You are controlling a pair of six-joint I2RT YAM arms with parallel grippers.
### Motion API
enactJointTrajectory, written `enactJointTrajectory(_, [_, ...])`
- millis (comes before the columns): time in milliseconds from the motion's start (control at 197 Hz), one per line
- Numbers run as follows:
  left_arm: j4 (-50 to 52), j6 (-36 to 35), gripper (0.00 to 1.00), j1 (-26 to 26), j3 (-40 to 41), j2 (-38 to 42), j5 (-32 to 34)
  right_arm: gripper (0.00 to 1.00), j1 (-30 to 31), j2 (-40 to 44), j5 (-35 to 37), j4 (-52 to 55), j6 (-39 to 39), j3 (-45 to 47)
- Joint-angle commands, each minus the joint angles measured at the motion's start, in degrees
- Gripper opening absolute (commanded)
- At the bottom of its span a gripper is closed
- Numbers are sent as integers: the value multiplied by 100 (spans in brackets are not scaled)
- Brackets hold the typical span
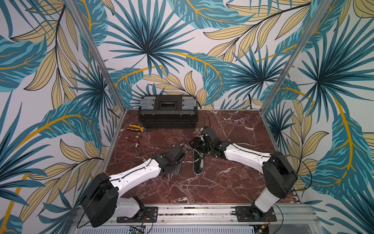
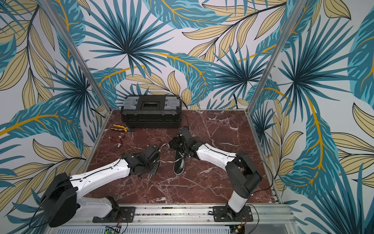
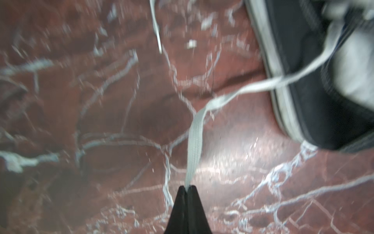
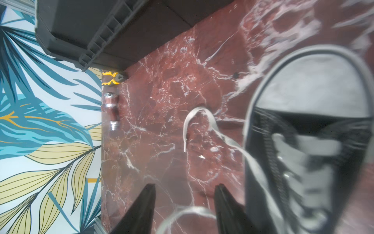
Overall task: Tie the shoes
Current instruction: Cross the shoelace with the shoelace.
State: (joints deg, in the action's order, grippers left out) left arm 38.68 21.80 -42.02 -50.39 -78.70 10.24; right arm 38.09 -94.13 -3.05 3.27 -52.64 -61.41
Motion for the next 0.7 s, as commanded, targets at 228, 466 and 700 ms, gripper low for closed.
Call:
enactJointTrajectory(228, [132, -1345, 0, 411, -2326, -1987, 715, 56, -507, 1473, 1187, 1165, 1064, 964])
enactJointTrajectory(466, [683, -1933, 6, 445, -4167, -3475, 764, 56, -595, 1789, 1499, 1355, 1246, 1337])
enactJointTrajectory(700, [656, -2030, 40, 542, -5047, -4224, 778, 56, -609, 1821, 1532, 1370, 1324, 1500])
